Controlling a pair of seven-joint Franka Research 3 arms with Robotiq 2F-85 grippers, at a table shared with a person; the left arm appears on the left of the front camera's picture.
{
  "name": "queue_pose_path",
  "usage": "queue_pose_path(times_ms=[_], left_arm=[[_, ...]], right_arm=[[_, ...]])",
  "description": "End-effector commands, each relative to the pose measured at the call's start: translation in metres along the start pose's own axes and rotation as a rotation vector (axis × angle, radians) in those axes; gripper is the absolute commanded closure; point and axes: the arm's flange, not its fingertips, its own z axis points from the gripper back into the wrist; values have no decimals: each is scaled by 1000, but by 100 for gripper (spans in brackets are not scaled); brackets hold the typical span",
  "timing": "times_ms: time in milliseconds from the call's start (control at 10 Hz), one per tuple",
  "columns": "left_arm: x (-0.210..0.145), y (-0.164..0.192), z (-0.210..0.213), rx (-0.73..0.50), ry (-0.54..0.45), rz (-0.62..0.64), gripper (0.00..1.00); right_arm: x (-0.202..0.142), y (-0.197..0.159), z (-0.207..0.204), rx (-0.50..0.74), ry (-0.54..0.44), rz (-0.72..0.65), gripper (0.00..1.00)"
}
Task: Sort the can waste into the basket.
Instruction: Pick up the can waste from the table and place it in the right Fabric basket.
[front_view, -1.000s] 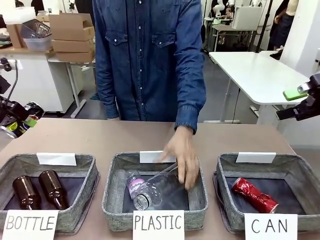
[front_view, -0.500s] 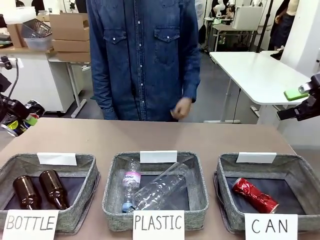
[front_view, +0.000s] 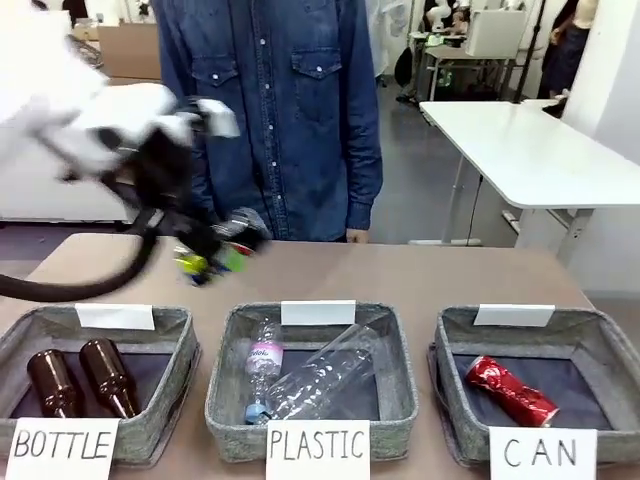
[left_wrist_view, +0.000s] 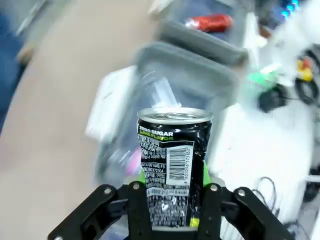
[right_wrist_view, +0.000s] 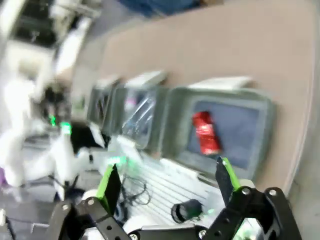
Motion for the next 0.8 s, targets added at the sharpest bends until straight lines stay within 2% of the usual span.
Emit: queue_pose_path(times_ms=[0,100,200,300,400,500,700], left_arm=[[59,0,-60,-147,9,-219,61],[89,-31,-95,-181,-11,-231,61],[116,-56,-123,-135,-55,-292,61],[144,-65,-154,-38,-104,-369,61],[167,-63,-181,40,-142,-457,61],[182,-58,-204,55,-155,-502,61],[193,-42,-230,-34,-119,-403,61]], right_arm=[[-17,-41,32,15,-181,-190,0],[0,0,0,0,0,0,0],[0,0,0,0,0,0,0],[0,0,0,0,0,0,0],[0,0,0,0,0,0,0],[0,0,0,0,0,0,0],[0,0,0,0,0,0,0]])
